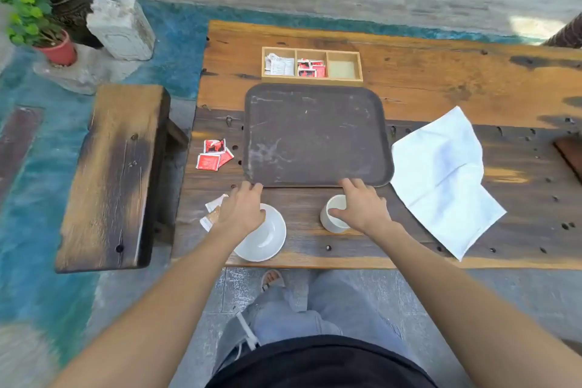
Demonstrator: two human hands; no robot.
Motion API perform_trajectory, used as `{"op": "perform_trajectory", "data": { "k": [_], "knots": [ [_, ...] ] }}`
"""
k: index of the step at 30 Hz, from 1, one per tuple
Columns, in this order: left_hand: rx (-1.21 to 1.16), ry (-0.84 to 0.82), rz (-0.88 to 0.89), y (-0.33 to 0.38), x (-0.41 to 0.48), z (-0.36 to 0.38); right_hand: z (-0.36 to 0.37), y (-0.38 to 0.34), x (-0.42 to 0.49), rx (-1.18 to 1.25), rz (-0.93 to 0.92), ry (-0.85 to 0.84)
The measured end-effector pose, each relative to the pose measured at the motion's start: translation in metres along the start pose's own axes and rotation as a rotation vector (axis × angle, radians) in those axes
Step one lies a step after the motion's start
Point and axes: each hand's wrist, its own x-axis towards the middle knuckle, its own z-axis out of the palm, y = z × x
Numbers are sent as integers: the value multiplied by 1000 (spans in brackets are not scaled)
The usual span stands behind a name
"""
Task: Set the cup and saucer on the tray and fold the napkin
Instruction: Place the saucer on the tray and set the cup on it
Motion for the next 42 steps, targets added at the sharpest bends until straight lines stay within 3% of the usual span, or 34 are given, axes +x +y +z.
{"op": "perform_trajectory", "data": {
  "k": [7,15,19,21,23,27,29,35,42],
  "knots": [
    [159,-82,125,-8,29,33,23,7,11,-95,-33,-38],
    [74,-162,8,-4,54,30,28,18,22,-7,-47,-65],
    [-100,-134,-67,-16,61,6,19,35,23,324,33,-20],
    [-229,-53,-104,-28,65,-9,15,48,22,620,154,14],
    [-447,7,-179,-36,72,-20,15,61,19,756,275,-4],
    [-1135,43,-487,-29,92,-34,19,74,11,763,306,-151],
    [-1324,55,-559,-19,105,-35,23,75,9,761,290,-165],
    [-1541,179,-651,13,159,-33,46,76,16,672,227,-104],
    [-1606,265,-699,18,224,-34,54,83,21,623,185,-87]
  ]
}}
